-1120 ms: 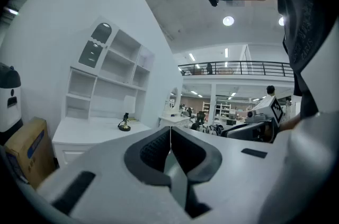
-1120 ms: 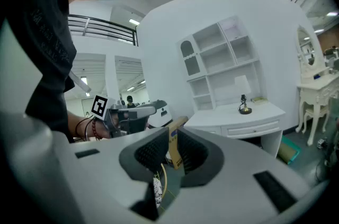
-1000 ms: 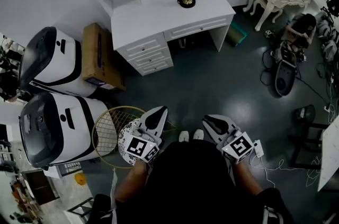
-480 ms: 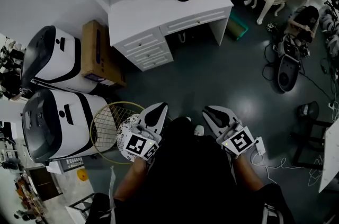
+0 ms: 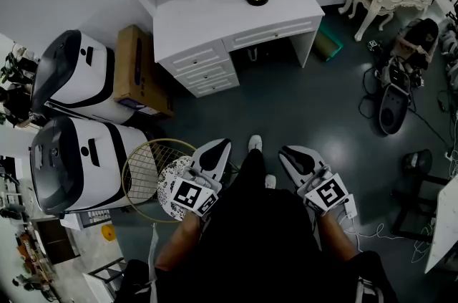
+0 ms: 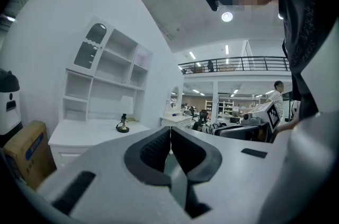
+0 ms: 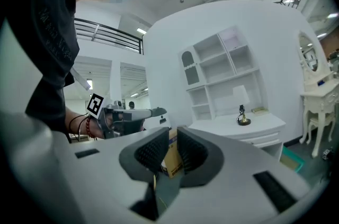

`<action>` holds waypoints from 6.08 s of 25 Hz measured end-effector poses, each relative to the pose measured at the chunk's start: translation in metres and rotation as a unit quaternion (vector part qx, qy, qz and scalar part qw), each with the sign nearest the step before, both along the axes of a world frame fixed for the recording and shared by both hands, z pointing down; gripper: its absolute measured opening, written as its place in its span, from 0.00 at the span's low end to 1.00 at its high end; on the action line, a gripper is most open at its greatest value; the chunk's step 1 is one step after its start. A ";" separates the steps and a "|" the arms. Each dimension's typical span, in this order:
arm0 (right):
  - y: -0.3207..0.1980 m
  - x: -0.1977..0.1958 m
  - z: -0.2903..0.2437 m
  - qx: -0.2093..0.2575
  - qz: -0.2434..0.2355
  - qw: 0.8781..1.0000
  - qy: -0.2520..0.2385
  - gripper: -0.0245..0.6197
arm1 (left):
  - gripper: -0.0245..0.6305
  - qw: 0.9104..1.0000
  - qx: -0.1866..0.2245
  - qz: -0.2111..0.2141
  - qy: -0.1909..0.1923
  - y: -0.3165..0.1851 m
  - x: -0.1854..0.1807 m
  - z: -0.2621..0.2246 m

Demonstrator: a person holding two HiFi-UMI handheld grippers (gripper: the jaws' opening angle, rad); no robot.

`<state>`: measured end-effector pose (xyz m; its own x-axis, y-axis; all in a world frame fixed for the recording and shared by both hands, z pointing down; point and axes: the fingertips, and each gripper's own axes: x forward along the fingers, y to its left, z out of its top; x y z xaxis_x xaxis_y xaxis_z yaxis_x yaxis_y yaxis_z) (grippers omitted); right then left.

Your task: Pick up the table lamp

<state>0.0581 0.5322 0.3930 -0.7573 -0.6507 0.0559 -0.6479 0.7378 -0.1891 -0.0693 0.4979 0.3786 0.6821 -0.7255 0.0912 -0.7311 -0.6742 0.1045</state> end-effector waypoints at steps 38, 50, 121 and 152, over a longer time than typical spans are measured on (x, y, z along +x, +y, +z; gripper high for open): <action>-0.238 -0.041 -0.005 -0.047 0.053 0.997 0.006 0.13 | 0.07 0.999 -0.005 0.004 0.042 -0.254 -0.063 0.001; -0.259 -0.046 0.002 -0.063 0.040 0.997 -0.004 0.13 | 0.07 0.999 -0.001 -0.012 0.041 -0.273 -0.073 0.004; -0.605 0.001 0.060 -0.124 -0.003 0.992 -0.010 0.13 | 0.07 0.999 -0.037 -0.012 -0.018 -0.570 -0.004 0.019; -0.672 0.004 0.134 -0.124 0.036 0.989 0.066 0.13 | 0.07 0.996 -0.074 0.046 -0.012 -0.628 0.013 0.082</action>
